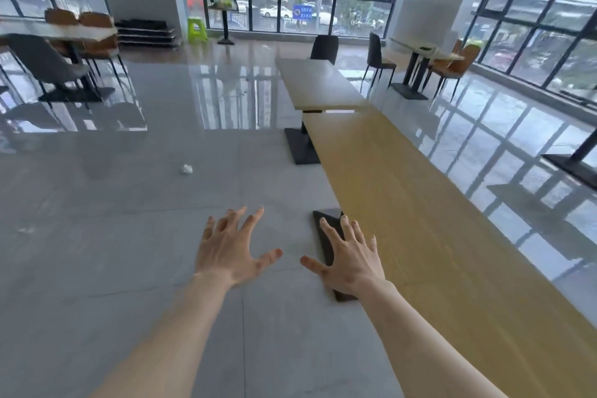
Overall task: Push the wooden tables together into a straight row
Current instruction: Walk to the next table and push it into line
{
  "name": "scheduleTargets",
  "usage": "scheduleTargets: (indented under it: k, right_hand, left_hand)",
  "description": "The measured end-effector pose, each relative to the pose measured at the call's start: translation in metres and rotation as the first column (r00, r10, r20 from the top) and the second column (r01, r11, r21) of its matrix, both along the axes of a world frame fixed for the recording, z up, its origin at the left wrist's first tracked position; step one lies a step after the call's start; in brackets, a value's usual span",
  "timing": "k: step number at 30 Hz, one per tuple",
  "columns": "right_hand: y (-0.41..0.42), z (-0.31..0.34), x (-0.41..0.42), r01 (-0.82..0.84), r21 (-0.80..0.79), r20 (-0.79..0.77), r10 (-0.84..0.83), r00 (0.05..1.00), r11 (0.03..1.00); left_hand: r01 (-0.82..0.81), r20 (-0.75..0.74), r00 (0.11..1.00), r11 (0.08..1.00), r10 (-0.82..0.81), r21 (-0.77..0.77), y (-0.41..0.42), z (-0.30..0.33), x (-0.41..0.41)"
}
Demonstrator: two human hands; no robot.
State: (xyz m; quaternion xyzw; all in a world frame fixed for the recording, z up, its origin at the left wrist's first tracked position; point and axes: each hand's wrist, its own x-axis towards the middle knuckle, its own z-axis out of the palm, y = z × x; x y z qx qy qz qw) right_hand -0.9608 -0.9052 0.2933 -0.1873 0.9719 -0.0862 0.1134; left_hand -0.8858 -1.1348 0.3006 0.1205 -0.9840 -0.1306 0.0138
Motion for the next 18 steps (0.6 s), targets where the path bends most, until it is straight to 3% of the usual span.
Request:
scheduleTargets:
  k: [11,18]
  right_hand:
    - [-0.159,-0.013,-0.349,0.091,-0.036,-0.023,-0.092,0.995,0.995]
    - [-0.254,0.021,-0.584,0.103,-0.058,-0.05,-0.106,0.993,0.993]
  left_hand:
    - [0.076,-0.018,0.997,0.996,-0.077,-0.038,-0.166,-0.012,-0.353]
    - [0.104,-0.057,0.993,0.993,-0.107,-0.055,-0.256,0.024,-0.594]
